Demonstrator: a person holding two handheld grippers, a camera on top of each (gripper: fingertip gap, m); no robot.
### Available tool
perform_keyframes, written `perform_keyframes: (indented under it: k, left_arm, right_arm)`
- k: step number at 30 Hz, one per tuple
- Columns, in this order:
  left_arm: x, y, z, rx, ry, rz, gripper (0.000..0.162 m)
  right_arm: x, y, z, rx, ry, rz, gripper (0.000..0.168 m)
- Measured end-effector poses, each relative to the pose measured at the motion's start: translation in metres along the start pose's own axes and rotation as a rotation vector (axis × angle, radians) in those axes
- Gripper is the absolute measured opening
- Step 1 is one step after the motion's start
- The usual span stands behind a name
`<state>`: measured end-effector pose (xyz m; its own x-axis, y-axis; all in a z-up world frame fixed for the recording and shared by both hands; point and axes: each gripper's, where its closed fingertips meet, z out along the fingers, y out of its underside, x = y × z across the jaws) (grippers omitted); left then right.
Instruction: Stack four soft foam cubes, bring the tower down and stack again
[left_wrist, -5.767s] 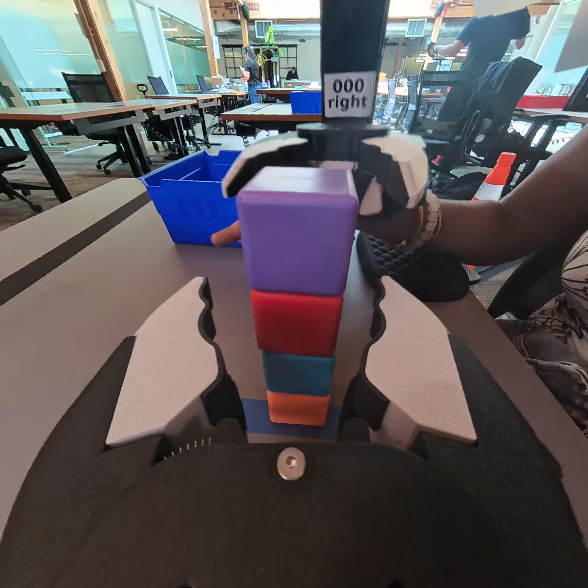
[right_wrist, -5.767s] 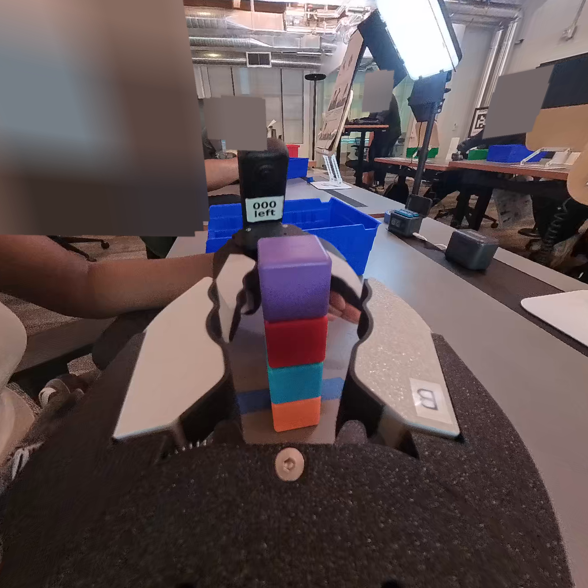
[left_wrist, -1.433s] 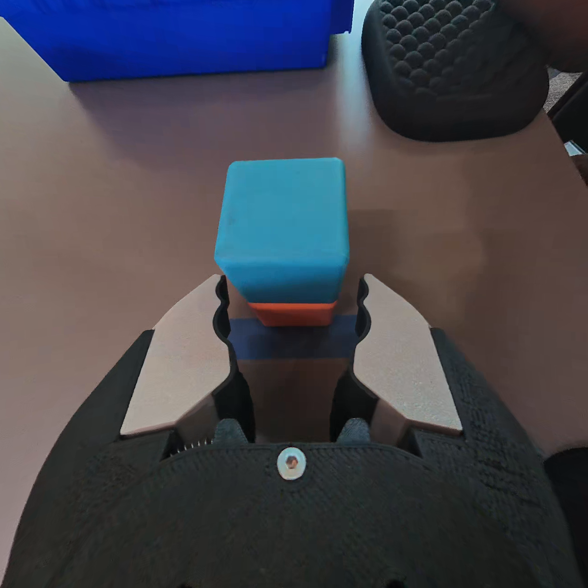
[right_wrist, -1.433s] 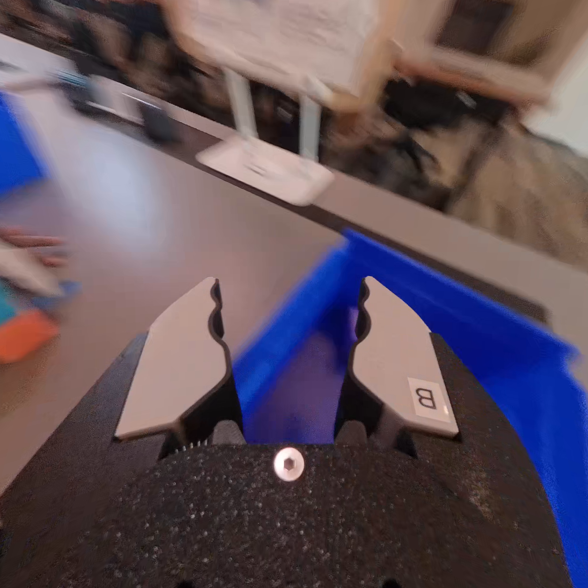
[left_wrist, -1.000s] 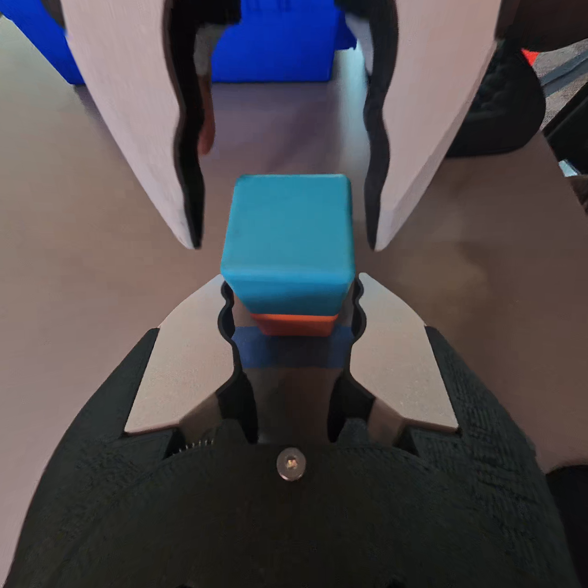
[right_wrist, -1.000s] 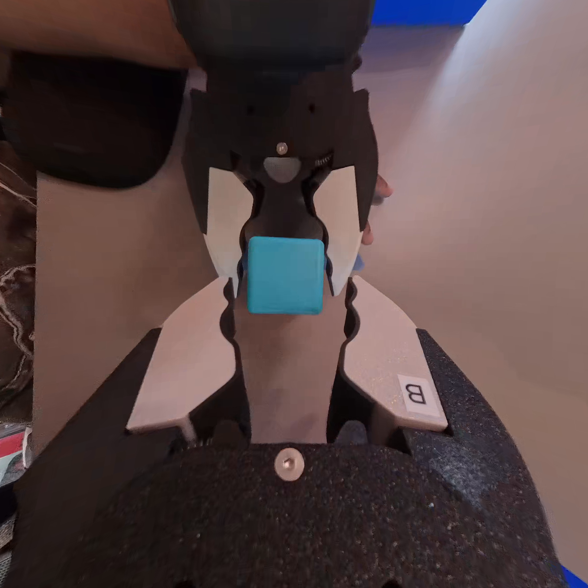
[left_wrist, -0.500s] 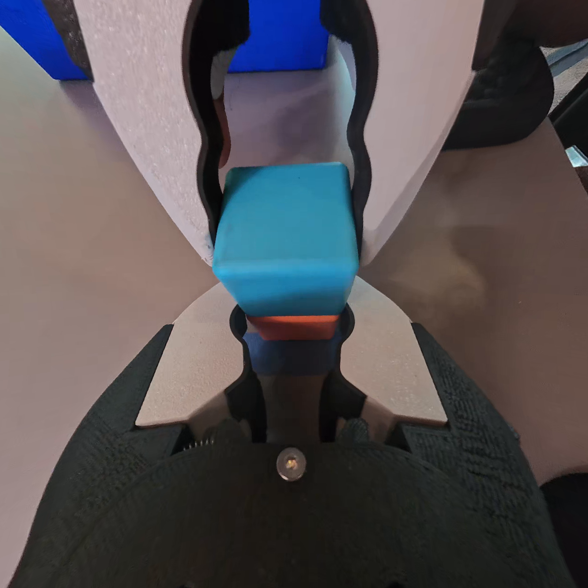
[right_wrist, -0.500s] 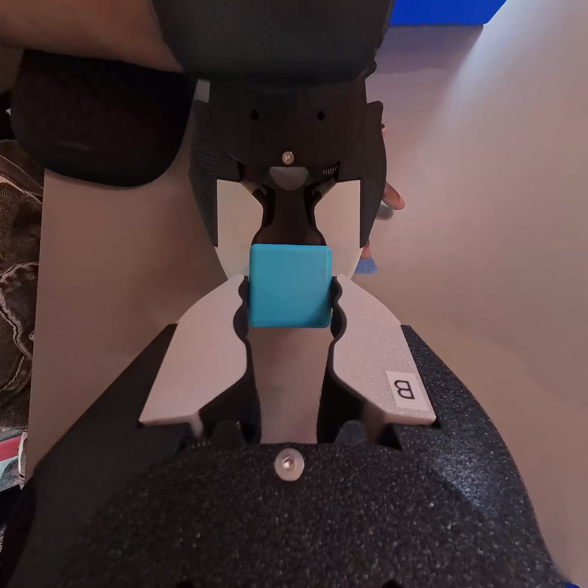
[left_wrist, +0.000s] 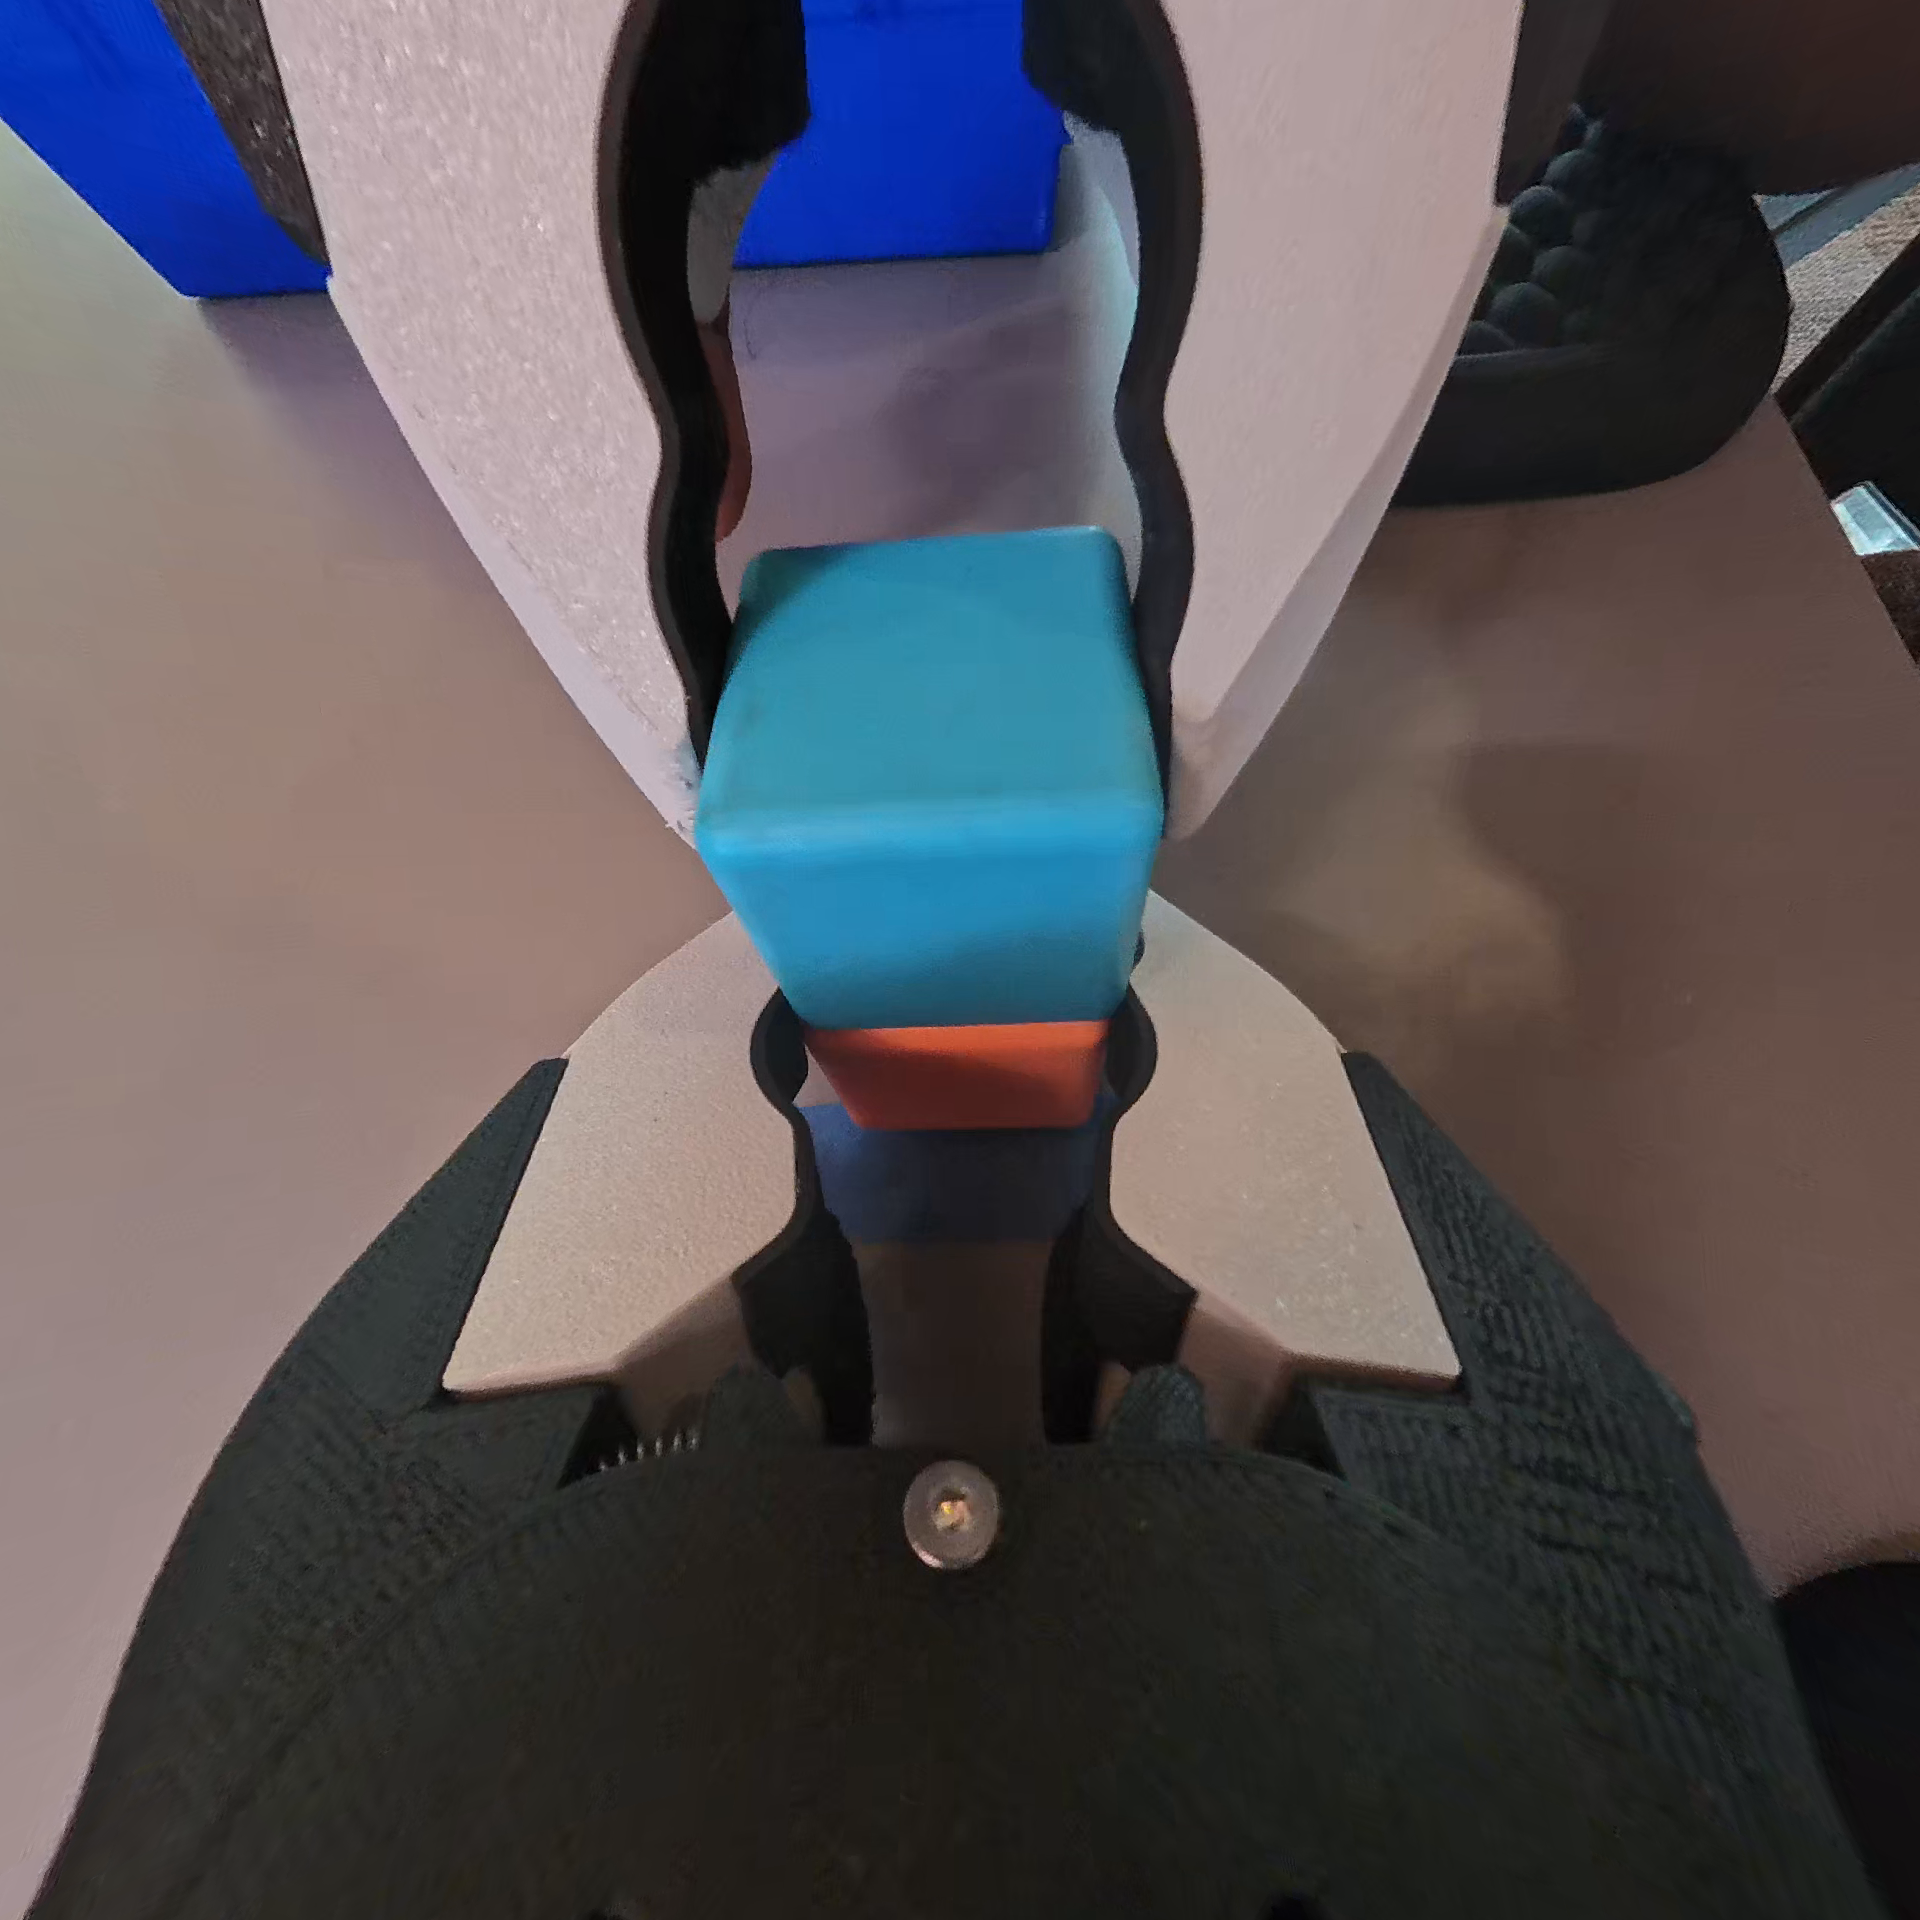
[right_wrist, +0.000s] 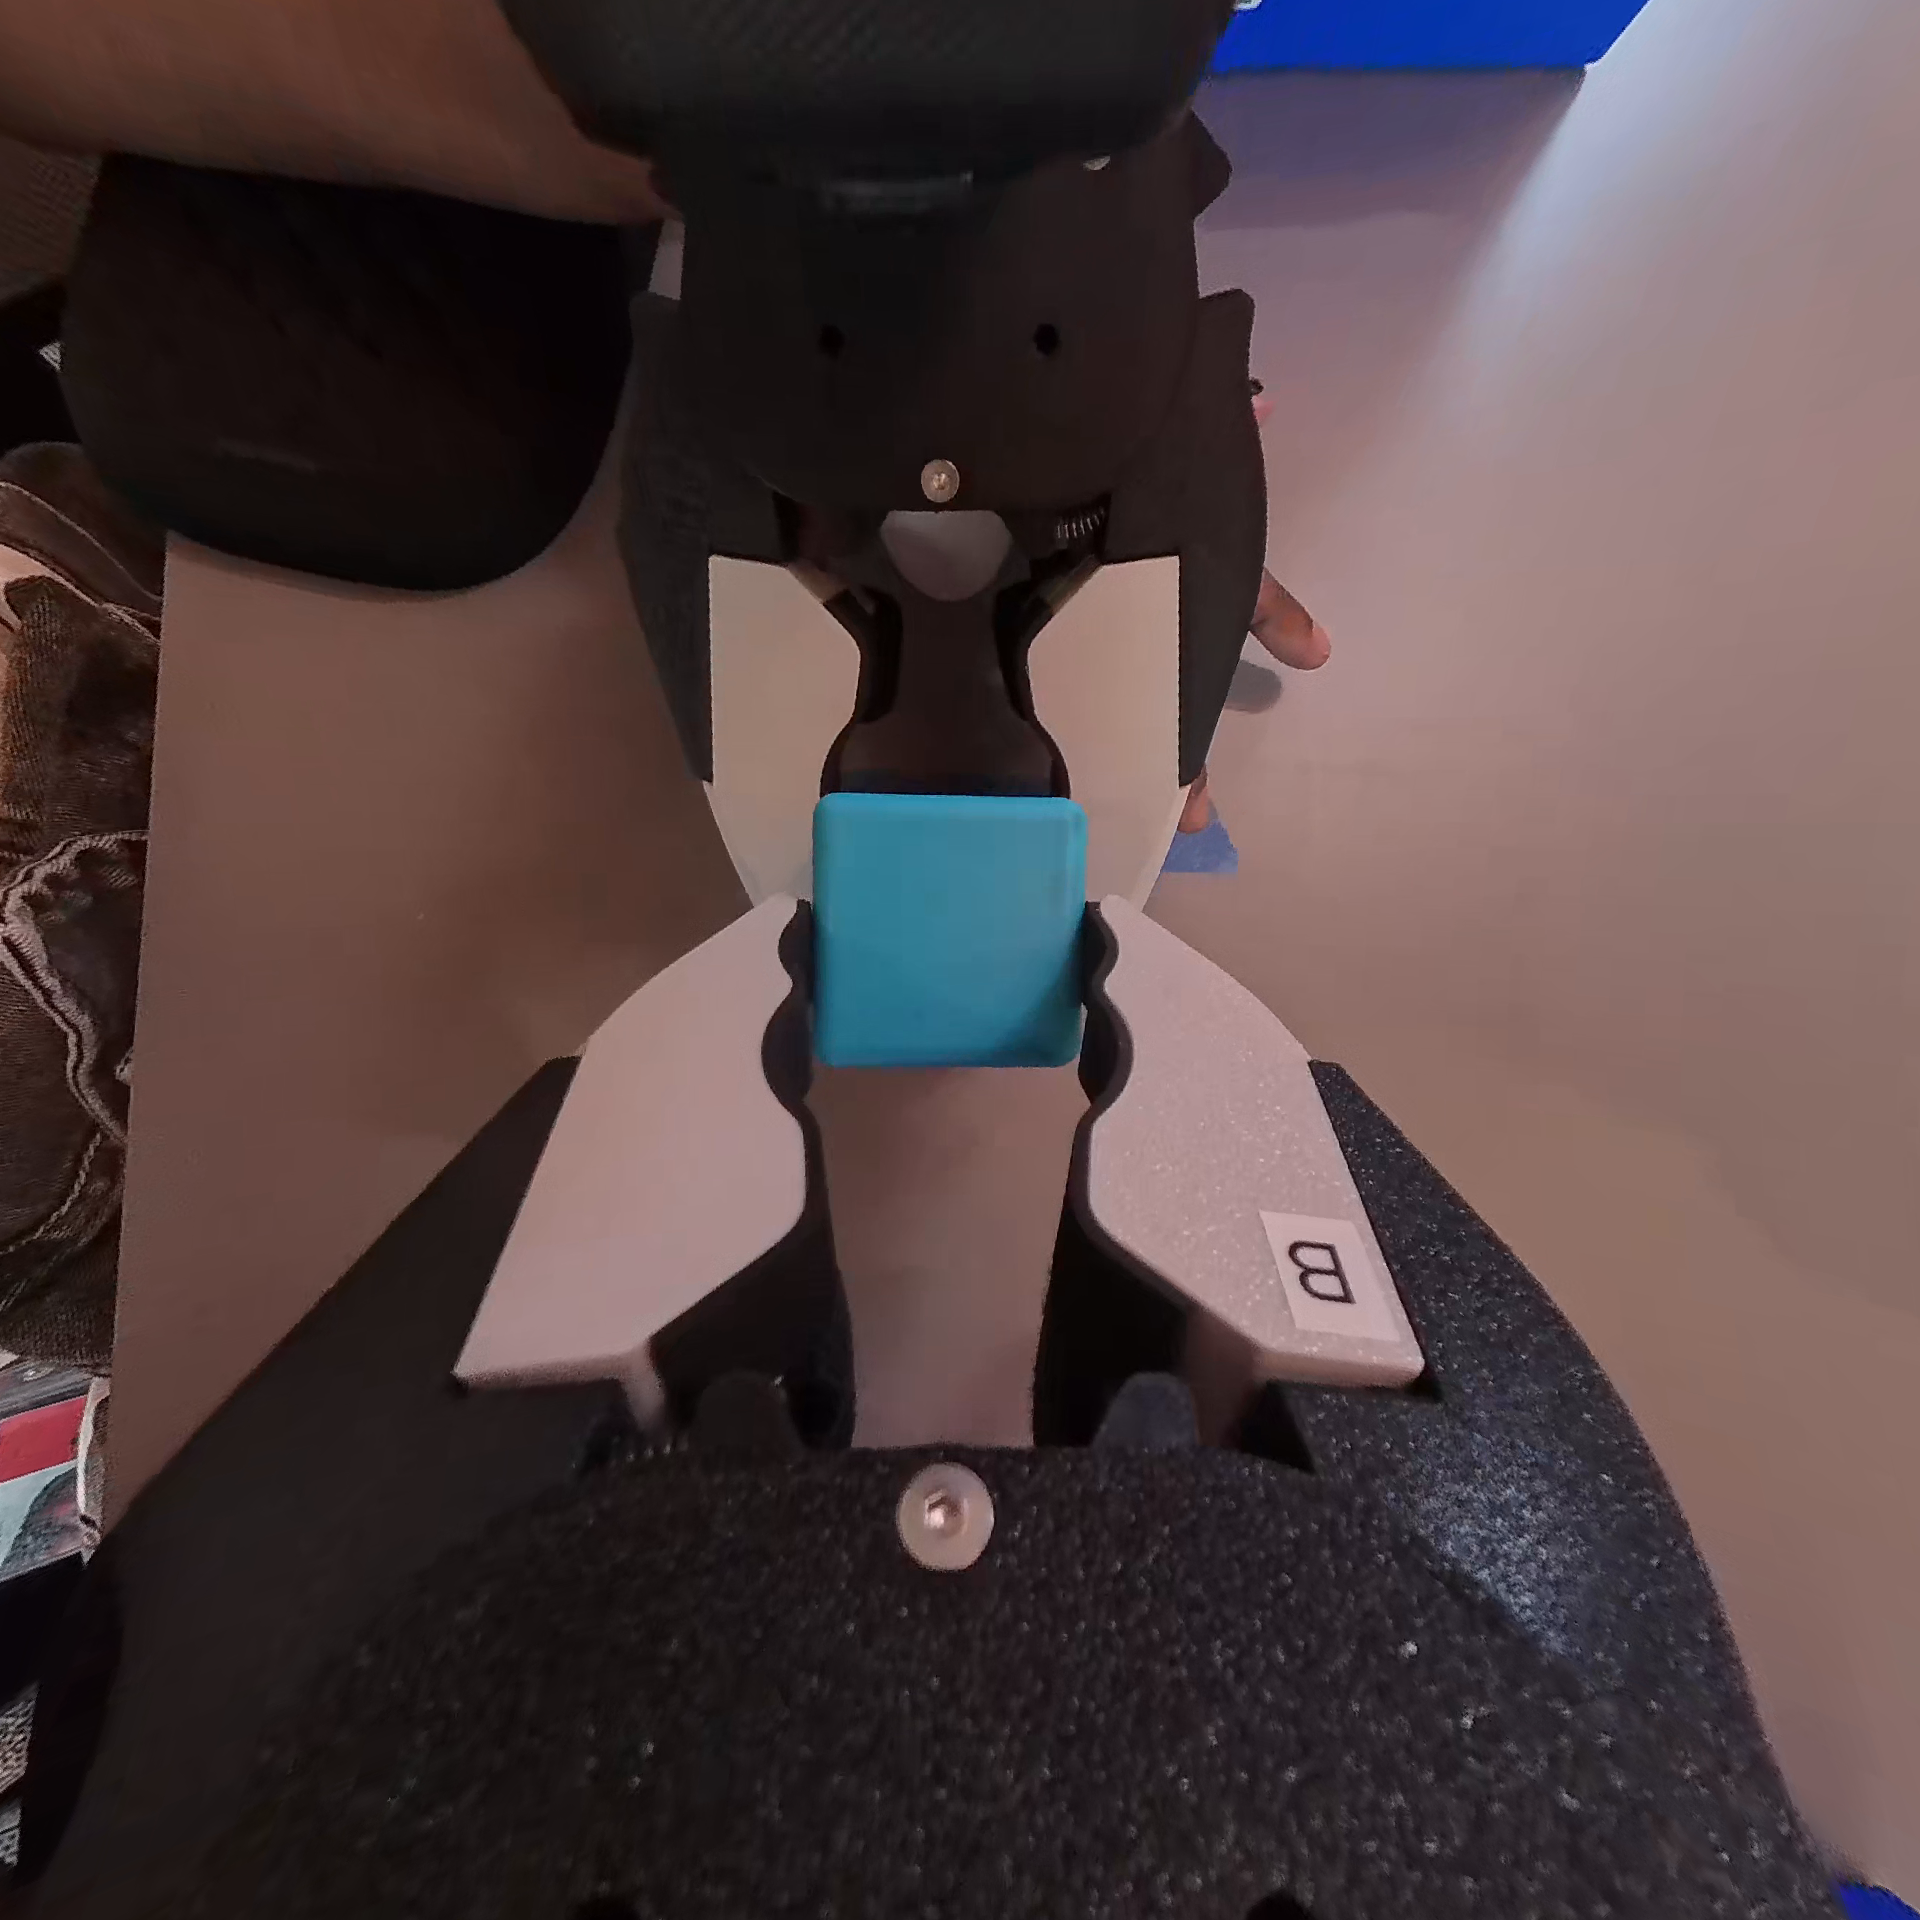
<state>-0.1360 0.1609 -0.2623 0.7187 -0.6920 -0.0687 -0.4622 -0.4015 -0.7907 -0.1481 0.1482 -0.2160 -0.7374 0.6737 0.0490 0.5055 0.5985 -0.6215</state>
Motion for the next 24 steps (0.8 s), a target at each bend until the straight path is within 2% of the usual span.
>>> perform_keyframes:
  k: [3, 6, 16, 20, 24]
  left_arm:
    - [-0.005, 0.017, -0.002, -0.077, -0.023, 0.022, 0.056]
    - [-0.010, 0.013, -0.003, -0.055, -0.047, 0.033, 0.055]
    - [-0.007, 0.011, -0.003, -0.039, -0.036, 0.032, 0.055]
    - [-0.007, 0.013, -0.001, -0.053, -0.041, 0.046, 0.063]
    - [-0.007, 0.012, 0.000, -0.053, -0.051, 0.056, 0.079]
  right_arm:
    - [0.005, 0.001, -0.010, 0.019, 0.025, 0.016, 0.048]
    - [0.011, -0.006, -0.036, 0.119, 0.041, 0.057, 0.049]
    - [0.028, 0.013, -0.060, 0.105, 0.146, 0.111, 0.049]
    - [0.045, 0.029, -0.102, 0.096, 0.307, 0.169, 0.049]
    - [0.066, 0.069, -0.168, 0.072, 0.560, 0.350, 0.049]
